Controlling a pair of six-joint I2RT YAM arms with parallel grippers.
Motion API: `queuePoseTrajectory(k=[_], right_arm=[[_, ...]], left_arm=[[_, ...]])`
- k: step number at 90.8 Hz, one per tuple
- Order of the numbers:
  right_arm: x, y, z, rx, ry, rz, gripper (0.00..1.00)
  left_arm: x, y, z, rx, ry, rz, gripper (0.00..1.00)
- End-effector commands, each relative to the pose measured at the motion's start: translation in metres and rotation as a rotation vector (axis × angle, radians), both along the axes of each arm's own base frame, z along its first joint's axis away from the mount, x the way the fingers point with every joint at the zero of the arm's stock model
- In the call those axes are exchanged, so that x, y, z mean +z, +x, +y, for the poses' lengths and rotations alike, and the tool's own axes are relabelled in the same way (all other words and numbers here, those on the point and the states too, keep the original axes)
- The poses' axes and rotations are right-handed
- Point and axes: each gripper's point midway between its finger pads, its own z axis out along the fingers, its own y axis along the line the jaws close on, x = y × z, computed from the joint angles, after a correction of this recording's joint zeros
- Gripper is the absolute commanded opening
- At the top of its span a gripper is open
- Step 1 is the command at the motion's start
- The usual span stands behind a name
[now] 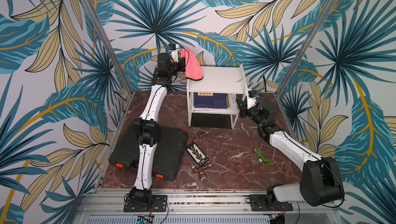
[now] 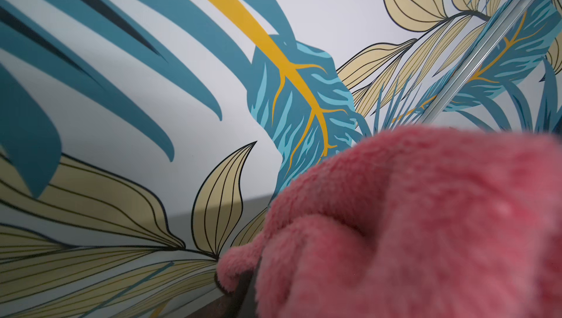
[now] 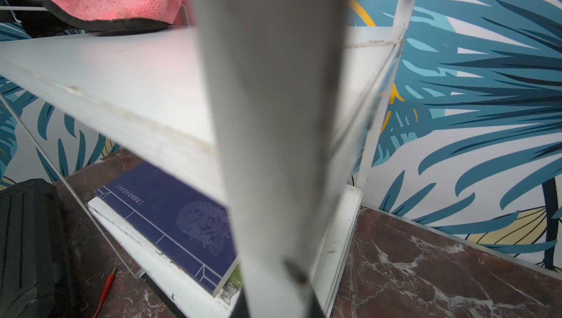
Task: Wipe the bookshelf clean with a cloth
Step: Hold the shelf at the center of the board.
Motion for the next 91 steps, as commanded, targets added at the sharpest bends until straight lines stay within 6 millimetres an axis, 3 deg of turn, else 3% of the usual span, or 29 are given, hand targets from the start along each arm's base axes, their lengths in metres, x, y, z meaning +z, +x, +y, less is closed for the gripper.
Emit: queuePoseTrajectory(k=[1, 2, 8, 16, 24, 31, 38, 50, 52, 68, 74, 82, 91], right_arm=[[-0.023, -0.008, -0.004, -0.027, 0.072, 0.148, 0.00], [-0.022, -0.008, -0.005, -0.031, 0.074, 0.147, 0.00], [-0.021, -0.007, -0.008, -0.051, 0.088, 0.143, 0.00], [-0.019, -0.007, -0.010, -0.065, 0.111, 0.137, 0.00], [-0.017, -0.009, -0.009, -0.060, 0.126, 0.132, 0.00], [-0.018, -0.010, -0.009, -0.061, 0.125, 0.134, 0.00], [-0.018, -0.012, -0.011, -0.068, 0.120, 0.133, 0.00], [-0.013, -0.014, -0.011, -0.064, 0.125, 0.124, 0.00], [-0.012, -0.014, -0.011, -0.064, 0.126, 0.122, 0.00], [-0.004, -0.016, -0.011, -0.062, 0.133, 0.107, 0.00], [-0.004, -0.016, -0.011, -0.062, 0.136, 0.108, 0.00], [-0.004, -0.016, -0.011, -0.065, 0.137, 0.109, 0.00], [-0.005, -0.015, -0.011, -0.067, 0.141, 0.113, 0.00]], left_arm=[[0.100, -0.082, 0.000, -0.006, 0.041, -0.212, 0.00], [0.110, -0.090, 0.000, 0.002, 0.049, -0.243, 0.00], [0.114, -0.117, -0.004, 0.037, 0.120, -0.264, 0.00], [0.107, -0.150, -0.024, 0.064, 0.220, -0.238, 0.00], [0.088, -0.168, -0.052, 0.092, 0.331, -0.169, 0.00], [0.068, -0.169, -0.075, 0.122, 0.403, -0.113, 0.00], [0.046, -0.155, -0.091, 0.186, 0.465, -0.074, 0.00], [0.038, -0.141, -0.117, 0.232, 0.500, -0.049, 0.00], [0.027, -0.135, -0.123, 0.242, 0.520, -0.037, 0.00], [-0.001, -0.114, -0.146, 0.271, 0.497, 0.003, 0.00], [-0.010, -0.122, -0.178, 0.130, 0.440, 0.008, 0.00], [-0.012, -0.148, -0.220, -0.065, 0.397, -0.023, 0.00], [0.000, -0.167, -0.223, -0.101, 0.431, -0.067, 0.00]])
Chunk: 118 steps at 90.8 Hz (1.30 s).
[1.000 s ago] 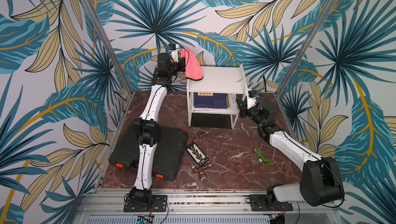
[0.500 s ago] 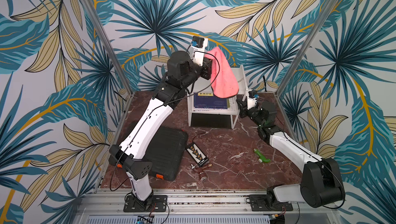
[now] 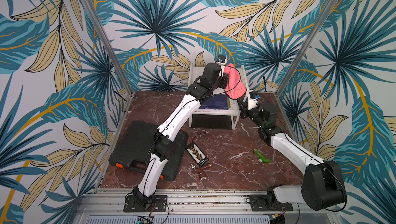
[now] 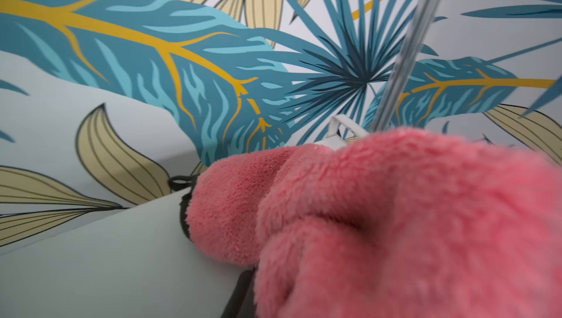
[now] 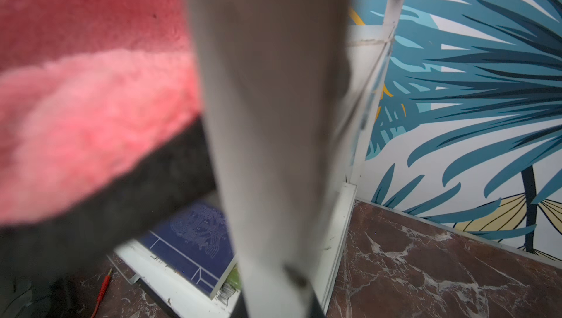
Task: Wipe the bookshelf clean with a cloth
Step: Hold the shelf at the center of the board, then place the cleaning item at the center of the board.
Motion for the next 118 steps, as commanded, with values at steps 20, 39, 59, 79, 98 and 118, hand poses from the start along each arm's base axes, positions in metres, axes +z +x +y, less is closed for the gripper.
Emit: queuePoseTrajectory(k=[20, 39, 59, 79, 98, 118], right_arm=[[0.005, -0.012, -0.009, -0.050, 0.176, 0.090, 0.32], [0.036, -0.033, -0.003, 0.009, 0.233, 0.049, 0.46], [0.060, -0.060, -0.022, -0.066, 0.311, -0.007, 0.67], [0.054, -0.085, -0.076, -0.348, 0.332, -0.062, 0.96], [0.032, -0.094, -0.103, -0.499, 0.303, -0.028, 0.99], [0.018, -0.091, -0.102, -0.499, 0.281, 0.000, 0.99]], left_arm=[[0.076, -0.122, 0.019, -0.279, -0.138, -0.144, 0.00], [0.051, -0.217, 0.055, -0.472, -0.202, -0.099, 0.00], [-0.030, -0.266, 0.050, -0.533, -0.166, 0.099, 0.00], [-0.098, -0.273, -0.011, -0.522, -0.022, 0.218, 0.00], [-0.155, -0.273, -0.064, -0.490, 0.251, 0.316, 0.00], [-0.227, -0.240, -0.012, -0.160, 0.502, 0.417, 0.09]])
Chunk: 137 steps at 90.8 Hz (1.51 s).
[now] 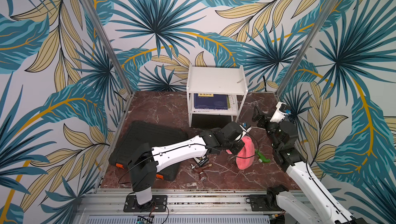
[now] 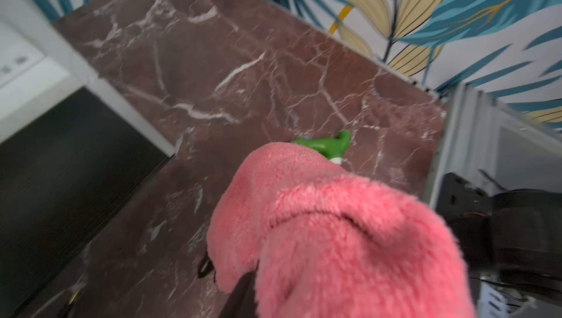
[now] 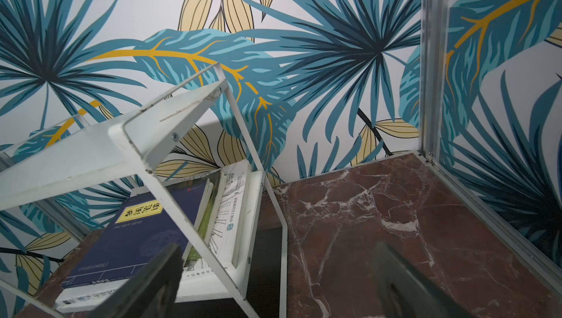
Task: Wipe the bookshelf clean with a cloth
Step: Place the cleaning item at the center of the board, then reset both arms
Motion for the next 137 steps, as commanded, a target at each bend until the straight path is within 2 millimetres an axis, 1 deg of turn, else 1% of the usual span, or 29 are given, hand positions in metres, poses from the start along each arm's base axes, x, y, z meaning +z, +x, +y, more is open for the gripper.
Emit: queuePoseTrajectory(k=[1, 6, 14, 20, 23, 28, 34, 39, 42, 48, 52, 66, 71, 78, 82, 83, 84, 85, 91, 94, 95, 99, 102, 104, 109, 115, 120, 124, 137], right_arm=[[-0.013, 0.001, -0.006, -0.033, -0.010, 0.032, 0.99], [-0.016, 0.002, -0.005, -0.027, -0.005, 0.038, 0.99], [-0.017, 0.004, -0.003, -0.021, 0.006, 0.036, 1.00], [-0.019, 0.004, -0.003, -0.019, 0.010, 0.037, 0.99], [-0.019, 0.004, -0.003, -0.017, 0.008, 0.038, 1.00], [-0.020, 0.005, -0.003, -0.018, 0.005, 0.043, 1.00], [-0.021, 0.004, -0.002, -0.015, 0.003, 0.043, 1.00], [-0.021, 0.004, -0.002, -0.015, 0.004, 0.043, 0.99], [-0.021, 0.005, -0.003, -0.016, 0.002, 0.043, 0.99], [-0.021, 0.004, -0.002, -0.015, 0.002, 0.044, 0.99], [-0.021, 0.004, -0.003, -0.016, -0.001, 0.045, 0.99], [-0.024, 0.006, -0.004, -0.024, -0.007, 0.049, 1.00], [-0.024, 0.007, -0.004, -0.026, -0.002, 0.048, 1.00], [-0.025, 0.008, -0.006, -0.042, 0.013, 0.040, 1.00], [-0.028, 0.008, -0.010, -0.063, 0.022, 0.036, 0.99], [-0.028, 0.008, -0.011, -0.068, 0.024, 0.032, 0.99], [-0.029, 0.008, -0.012, -0.075, 0.026, 0.032, 1.00], [-0.029, 0.008, -0.014, -0.086, 0.028, 0.028, 1.00], [-0.036, 0.005, -0.025, -0.151, 0.023, 0.028, 0.99], [-0.041, 0.003, -0.031, -0.185, 0.009, 0.035, 1.00], [-0.042, 0.002, -0.034, -0.203, 0.003, 0.038, 1.00], [-0.050, -0.002, -0.044, -0.261, -0.019, 0.051, 1.00], [-0.056, -0.005, -0.051, -0.300, -0.036, 0.064, 1.00], [-0.059, -0.007, -0.055, -0.325, -0.047, 0.068, 1.00], [-0.072, -0.011, -0.063, -0.369, -0.068, 0.093, 0.99], [-0.088, -0.018, -0.071, -0.420, -0.083, 0.122, 0.99], [-0.099, -0.023, -0.078, -0.458, -0.090, 0.138, 1.00], [-0.106, -0.027, -0.082, -0.481, -0.096, 0.149, 1.00], [-0.120, -0.035, -0.090, -0.524, -0.116, 0.170, 0.99]], left_arm=[[-0.030, 0.024, 0.046, 0.185, 0.208, -0.025, 0.11], [-0.046, 0.026, 0.052, 0.215, 0.235, 0.003, 0.17], [-0.061, 0.036, 0.071, 0.302, 0.270, 0.030, 0.18], [-0.057, 0.044, 0.085, 0.367, 0.265, 0.021, 0.18], [-0.053, 0.047, 0.090, 0.391, 0.245, 0.016, 0.21], [-0.048, 0.045, 0.089, 0.367, 0.201, 0.024, 0.37], [-0.045, 0.035, 0.074, 0.248, 0.151, 0.052, 0.62], [-0.045, 0.019, 0.061, 0.118, 0.144, 0.096, 0.72], [-0.045, 0.008, 0.056, 0.043, 0.150, 0.126, 0.81], [-0.045, -0.011, 0.057, -0.093, 0.199, 0.158, 0.94], [-0.050, -0.019, 0.072, -0.124, 0.278, 0.172, 0.99], [-0.052, -0.022, 0.131, -0.103, 0.535, 0.124, 1.00], [-0.043, -0.025, 0.138, -0.107, 0.531, 0.104, 1.00], [-0.018, -0.012, 0.147, -0.024, 0.465, -0.013, 1.00], [0.007, 0.005, 0.150, 0.066, 0.361, -0.119, 1.00], [0.006, 0.008, 0.154, 0.092, 0.351, -0.132, 1.00], [0.014, 0.013, 0.155, 0.122, 0.313, -0.159, 1.00], [0.035, 0.023, 0.150, 0.159, 0.238, -0.211, 1.00], [0.069, 0.046, 0.191, 0.378, 0.085, -0.334, 1.00], [0.068, 0.055, 0.220, 0.502, 0.061, -0.371, 1.00], [0.075, 0.058, 0.230, 0.542, 0.037, -0.392, 1.00], [0.081, 0.064, 0.272, 0.702, -0.015, -0.441, 1.00], [0.078, 0.068, 0.299, 0.801, -0.028, -0.472, 1.00], [0.085, 0.069, 0.319, 0.875, -0.050, -0.506, 1.00], [0.078, 0.069, 0.369, 1.050, -0.020, -0.567, 1.00], [0.068, 0.066, 0.416, 1.224, 0.034, -0.608, 1.00], [0.054, 0.063, 0.447, 1.324, 0.072, -0.612, 1.00], [0.042, 0.064, 0.461, 1.357, 0.084, -0.601, 1.00], [0.009, 0.079, 0.483, 1.342, 0.031, -0.548, 1.00]])
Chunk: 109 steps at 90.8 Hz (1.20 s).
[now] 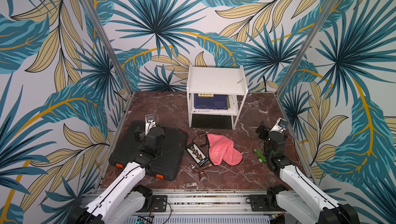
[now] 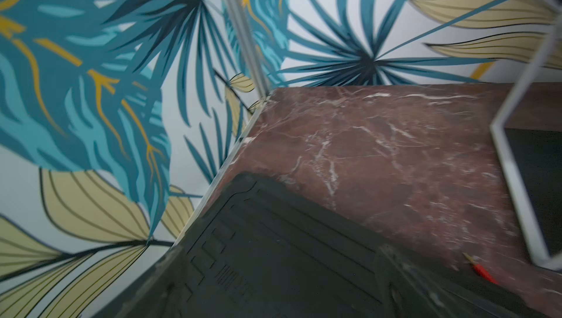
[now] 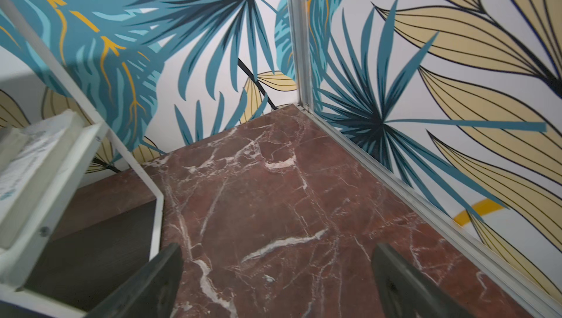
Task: Wipe the bookshelf clean with a cloth
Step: Reset both arms
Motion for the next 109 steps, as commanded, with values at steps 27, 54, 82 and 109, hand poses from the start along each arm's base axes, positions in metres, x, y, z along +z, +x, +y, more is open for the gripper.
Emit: queuePoseTrajectory(k=[27, 54, 82, 109], right_arm=[[-0.034, -0.023, -0.029, -0.164, -0.057, 0.049, 0.99], [-0.053, -0.020, -0.027, -0.119, -0.075, 0.078, 1.00], [-0.052, 0.001, -0.011, 0.027, -0.078, 0.012, 1.00], [-0.066, 0.053, 0.025, 0.259, -0.200, 0.060, 1.00]], left_arm=[[-0.042, 0.056, 0.001, -0.222, -0.110, -0.092, 1.00], [-0.062, 0.074, -0.012, -0.324, -0.095, -0.149, 1.00], [-0.085, 0.090, -0.022, -0.349, -0.078, -0.059, 1.00], [-0.083, 0.086, -0.010, -0.263, -0.068, -0.080, 1.00]])
